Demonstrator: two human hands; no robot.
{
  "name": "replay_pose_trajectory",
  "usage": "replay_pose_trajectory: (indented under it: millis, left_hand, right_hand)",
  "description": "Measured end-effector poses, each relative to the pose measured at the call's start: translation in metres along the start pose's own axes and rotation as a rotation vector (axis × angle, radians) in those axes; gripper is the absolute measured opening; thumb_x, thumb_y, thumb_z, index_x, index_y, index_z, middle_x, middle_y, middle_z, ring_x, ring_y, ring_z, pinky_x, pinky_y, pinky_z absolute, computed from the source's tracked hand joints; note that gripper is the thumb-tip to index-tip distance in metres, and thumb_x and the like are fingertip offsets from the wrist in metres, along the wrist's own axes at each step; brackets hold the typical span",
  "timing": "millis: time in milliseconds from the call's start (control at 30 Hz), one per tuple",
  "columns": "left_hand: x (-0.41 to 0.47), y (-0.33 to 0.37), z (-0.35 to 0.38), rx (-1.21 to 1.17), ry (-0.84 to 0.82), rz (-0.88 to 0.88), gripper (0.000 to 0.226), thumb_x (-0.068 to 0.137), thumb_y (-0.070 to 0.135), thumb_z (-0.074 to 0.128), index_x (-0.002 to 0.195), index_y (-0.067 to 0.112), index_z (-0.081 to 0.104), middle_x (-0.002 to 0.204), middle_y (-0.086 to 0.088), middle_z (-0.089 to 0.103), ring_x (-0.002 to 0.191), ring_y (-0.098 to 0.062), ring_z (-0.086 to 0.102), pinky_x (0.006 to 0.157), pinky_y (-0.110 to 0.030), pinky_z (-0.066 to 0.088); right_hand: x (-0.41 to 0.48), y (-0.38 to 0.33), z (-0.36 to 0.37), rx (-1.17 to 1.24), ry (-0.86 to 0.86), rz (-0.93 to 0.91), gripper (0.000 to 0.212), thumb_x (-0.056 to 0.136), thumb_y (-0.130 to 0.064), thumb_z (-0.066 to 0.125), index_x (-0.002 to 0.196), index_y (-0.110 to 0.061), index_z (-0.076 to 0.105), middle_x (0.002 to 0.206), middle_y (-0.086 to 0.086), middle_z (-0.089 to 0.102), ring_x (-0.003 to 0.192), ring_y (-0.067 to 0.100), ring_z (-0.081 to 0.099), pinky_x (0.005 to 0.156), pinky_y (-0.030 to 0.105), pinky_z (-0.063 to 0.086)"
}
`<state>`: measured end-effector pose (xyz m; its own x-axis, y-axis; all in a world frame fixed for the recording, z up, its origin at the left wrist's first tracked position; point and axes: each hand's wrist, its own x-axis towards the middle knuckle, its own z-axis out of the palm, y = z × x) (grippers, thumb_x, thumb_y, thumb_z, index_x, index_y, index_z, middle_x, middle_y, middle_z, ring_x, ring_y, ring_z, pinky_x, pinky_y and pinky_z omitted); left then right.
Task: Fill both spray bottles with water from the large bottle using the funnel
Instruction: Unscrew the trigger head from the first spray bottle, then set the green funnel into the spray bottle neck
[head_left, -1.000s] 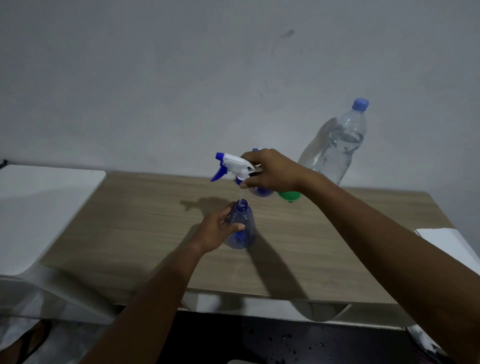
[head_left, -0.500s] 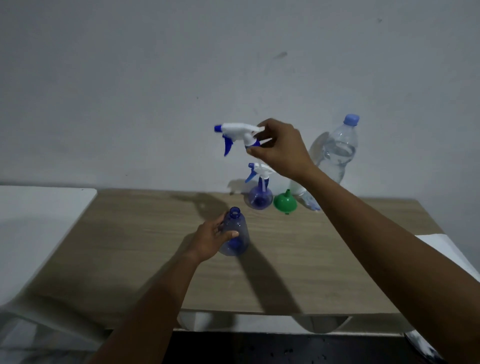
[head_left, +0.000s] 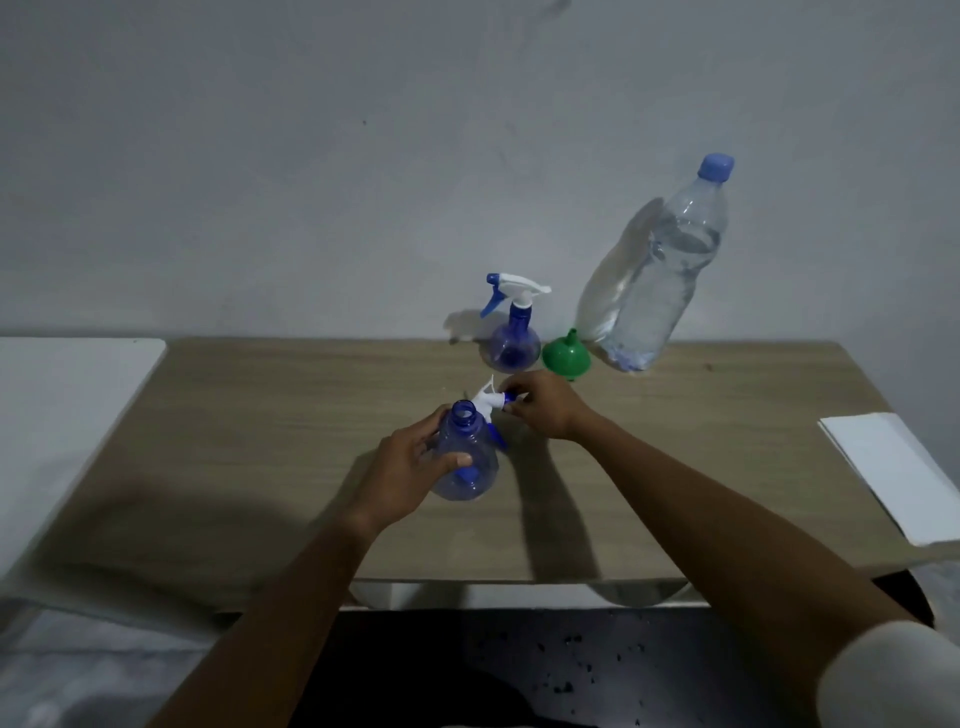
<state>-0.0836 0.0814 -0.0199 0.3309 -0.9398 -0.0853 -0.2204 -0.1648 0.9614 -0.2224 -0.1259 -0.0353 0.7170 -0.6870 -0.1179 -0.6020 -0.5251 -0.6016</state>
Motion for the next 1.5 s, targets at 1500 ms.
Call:
replay_pose_trajectory:
  millis: [1500]
  left_hand:
    - [0.012, 0.014, 0.062, 0.019, 0.02, -0.039, 0.063, 0.077, 0.004, 0.085, 0.122, 0.04, 0.06, 0.111, 0.024, 0.072, 0.109, 0.002, 0.067, 0.086, -0.015, 0.053]
  right_hand:
    - [-0.017, 0.076, -0.033, 0.059, 0.227, 0.078, 0.055, 0.092, -0.035, 0.073, 0.141, -0.016, 0.056, 0.136, 0.012, 0.063, 0.121, 0.029, 0.061, 0.1, 0.043, 0.051]
